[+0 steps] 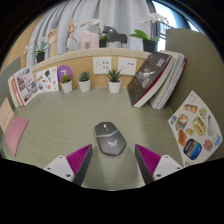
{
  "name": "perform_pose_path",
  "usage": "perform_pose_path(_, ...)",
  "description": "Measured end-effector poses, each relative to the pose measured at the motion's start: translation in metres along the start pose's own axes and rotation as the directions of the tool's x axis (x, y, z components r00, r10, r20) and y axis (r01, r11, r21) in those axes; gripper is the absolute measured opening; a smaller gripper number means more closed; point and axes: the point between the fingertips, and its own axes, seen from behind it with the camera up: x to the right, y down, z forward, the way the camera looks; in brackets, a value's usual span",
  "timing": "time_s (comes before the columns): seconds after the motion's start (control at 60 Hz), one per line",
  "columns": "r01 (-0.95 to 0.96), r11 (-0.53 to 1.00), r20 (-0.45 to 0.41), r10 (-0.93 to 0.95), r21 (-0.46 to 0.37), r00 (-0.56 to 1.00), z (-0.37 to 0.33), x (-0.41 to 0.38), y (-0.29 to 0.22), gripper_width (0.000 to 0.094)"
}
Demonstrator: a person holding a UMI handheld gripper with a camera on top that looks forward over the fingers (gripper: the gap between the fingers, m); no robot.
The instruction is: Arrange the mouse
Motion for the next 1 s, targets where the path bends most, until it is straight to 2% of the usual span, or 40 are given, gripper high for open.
perform_pose_path(0.1, -0.007, 1.000, 0.005, 0.007, -0.005, 1.000, 0.022, 0.007, -0.016, 0.0860)
perform_pose_path(0.25, -0.045, 0.999, 0.016, 0.045, -0.025, 0.999, 0.042, 0.015, -0.030, 0.0808)
perform_pose_path(0.55, -0.064, 0.998, -0.014, 0.063, -0.023, 0.998, 0.054, 0.032, -0.039, 0.0507)
perform_pose_path(0.667, -0.066, 0.997, -0.007, 0.066, -0.031, 0.998, 0.054, 0.032, -0.038, 0.0454)
perform_pose_path(0.783, -0.052, 0.997, -0.001, 0.052, -0.055, 0.999, 0.054, 0.032, -0.037, 0.0359)
perform_pose_path(0.8, -0.055, 0.997, -0.001, 0.055, -0.062, 0.998, 0.054, 0.032, -0.037, 0.0410)
perform_pose_path(0.817, -0.057, 0.996, -0.002, 0.057, -0.065, 0.998, 0.054, 0.032, -0.037, 0.0320)
perform_pose_path(0.833, -0.063, 0.995, -0.004, 0.062, -0.072, 0.998, 0.055, 0.032, -0.036, 0.0320)
perform_pose_path(0.85, -0.064, 0.995, -0.005, 0.064, -0.074, 0.998, 0.055, 0.032, -0.037, 0.0369)
perform_pose_path(0.867, -0.062, 0.995, -0.008, 0.062, -0.077, 0.998, 0.055, 0.033, -0.037, 0.0287)
perform_pose_path(1.0, -0.067, 0.992, -0.033, 0.064, -0.103, 0.997, 0.055, 0.033, -0.037, 0.0287)
